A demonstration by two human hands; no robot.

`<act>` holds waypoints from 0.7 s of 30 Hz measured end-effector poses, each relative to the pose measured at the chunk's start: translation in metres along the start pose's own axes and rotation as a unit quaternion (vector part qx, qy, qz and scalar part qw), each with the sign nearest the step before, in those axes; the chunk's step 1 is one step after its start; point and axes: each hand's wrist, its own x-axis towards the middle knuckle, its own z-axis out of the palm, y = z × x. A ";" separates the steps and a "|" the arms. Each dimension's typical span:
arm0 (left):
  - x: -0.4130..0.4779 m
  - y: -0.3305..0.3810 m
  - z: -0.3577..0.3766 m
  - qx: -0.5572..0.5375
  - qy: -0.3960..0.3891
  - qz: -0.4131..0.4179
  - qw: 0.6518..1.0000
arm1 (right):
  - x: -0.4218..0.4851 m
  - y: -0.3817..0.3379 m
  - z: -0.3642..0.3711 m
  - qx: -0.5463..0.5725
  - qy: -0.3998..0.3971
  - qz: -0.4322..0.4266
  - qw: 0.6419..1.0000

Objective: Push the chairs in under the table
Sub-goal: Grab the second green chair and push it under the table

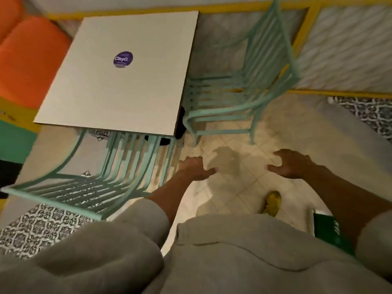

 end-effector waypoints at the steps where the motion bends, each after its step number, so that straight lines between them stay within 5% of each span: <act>1: 0.006 0.008 -0.010 -0.012 0.001 -0.016 1.000 | 0.013 0.006 -0.019 -0.006 0.010 -0.019 1.000; 12: 0.076 0.169 -0.106 -0.160 0.059 -0.115 0.979 | 0.145 0.088 -0.235 -0.180 0.123 -0.149 0.965; 17: 0.106 0.187 -0.139 -0.196 0.072 -0.156 0.965 | 0.201 0.088 -0.301 -0.223 0.206 -0.203 0.931; 21: 0.142 0.183 -0.166 -0.239 0.080 -0.181 0.951 | 0.254 0.072 -0.342 -0.242 0.188 -0.233 0.923</act>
